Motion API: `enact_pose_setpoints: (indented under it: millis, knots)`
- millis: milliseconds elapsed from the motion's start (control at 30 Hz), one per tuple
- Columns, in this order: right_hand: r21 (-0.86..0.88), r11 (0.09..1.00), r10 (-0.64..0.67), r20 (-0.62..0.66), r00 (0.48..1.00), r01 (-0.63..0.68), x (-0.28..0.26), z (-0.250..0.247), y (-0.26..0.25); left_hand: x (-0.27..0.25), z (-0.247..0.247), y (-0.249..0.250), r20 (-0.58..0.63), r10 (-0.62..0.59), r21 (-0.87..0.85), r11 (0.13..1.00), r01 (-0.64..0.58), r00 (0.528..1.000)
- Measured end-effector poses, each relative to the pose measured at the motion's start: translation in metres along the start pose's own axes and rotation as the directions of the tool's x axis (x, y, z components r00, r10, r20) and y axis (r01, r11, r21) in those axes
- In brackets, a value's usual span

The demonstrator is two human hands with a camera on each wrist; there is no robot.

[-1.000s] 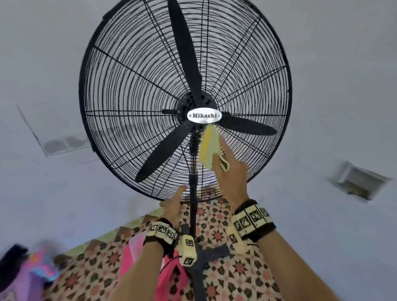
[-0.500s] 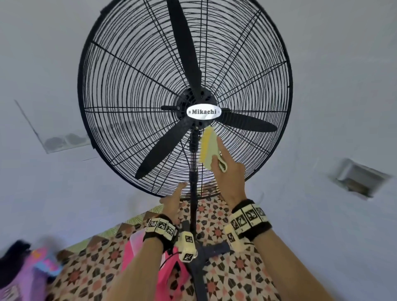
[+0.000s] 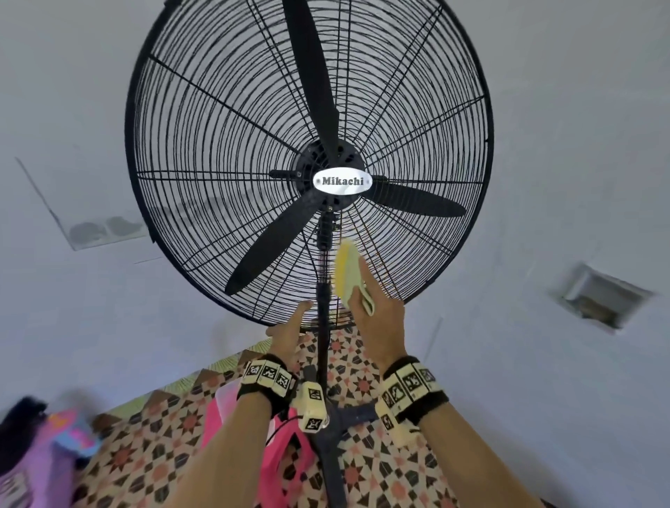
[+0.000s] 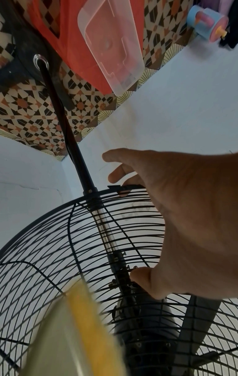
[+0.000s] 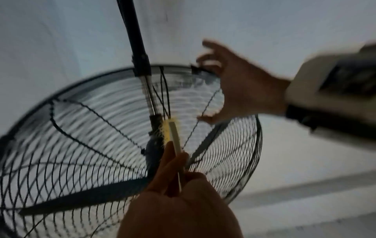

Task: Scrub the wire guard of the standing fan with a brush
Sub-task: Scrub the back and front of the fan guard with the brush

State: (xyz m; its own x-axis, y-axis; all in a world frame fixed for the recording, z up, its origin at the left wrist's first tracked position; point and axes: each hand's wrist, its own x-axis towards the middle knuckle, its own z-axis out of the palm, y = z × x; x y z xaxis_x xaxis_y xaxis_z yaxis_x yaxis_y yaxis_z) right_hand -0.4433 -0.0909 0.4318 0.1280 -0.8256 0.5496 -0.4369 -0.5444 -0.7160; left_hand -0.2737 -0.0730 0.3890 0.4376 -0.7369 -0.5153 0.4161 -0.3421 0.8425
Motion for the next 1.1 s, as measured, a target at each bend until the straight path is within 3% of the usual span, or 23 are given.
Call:
enact_pose_setpoints:
  millis: [100,200,333,467,567,733,867,967,1100]
  knots:
    - [0.013,1.0,0.018,0.08,0.997,-0.019,-0.032,0.001,0.014,-0.003,0.0,0.002,0.013,-0.007,-0.005,1.0,0.007,1.0]
    - [0.057,0.998,0.032,0.035,0.999,-0.034,-0.024,-0.006,0.001,-0.005,0.001,0.001,0.009,0.004,-0.016,1.0,-0.004,1.0]
    - [0.007,0.998,-0.056,-0.056,0.997,0.056,0.004,-0.008,-0.011,-0.005,0.001,-0.001,0.01,-0.002,-0.036,0.999,0.002,1.0]
    - [-0.025,1.0,0.014,0.015,1.0,-0.014,-0.026,0.006,0.008,-0.004,-0.001,-0.001,0.022,-0.003,-0.038,0.999,0.004,1.0]
    - [-0.024,1.0,-0.002,0.071,0.997,0.003,-0.044,0.003,0.011,-0.002,-0.002,-0.001,0.037,0.0,-0.029,1.0,0.001,0.999]
    - [0.038,0.999,0.01,-0.068,0.998,-0.007,-0.017,-0.002,-0.015,-0.002,-0.002,-0.003,0.046,-0.011,-0.055,0.998,0.013,0.999]
    - [-0.05,0.999,-0.002,-0.008,1.0,0.002,-0.03,0.005,-0.002,-0.003,-0.003,-0.002,0.035,-0.014,-0.044,0.999,0.016,0.999]
    - [-0.016,1.0,0.027,0.061,0.998,-0.026,-0.051,0.004,0.009,-0.003,-0.003,0.0,0.022,-0.013,-0.025,1.0,0.014,1.0]
    - [0.028,0.999,0.029,-0.012,0.999,-0.029,-0.041,-0.001,-0.002,-0.005,-0.002,-0.001,0.015,-0.007,-0.019,1.0,0.008,1.0]
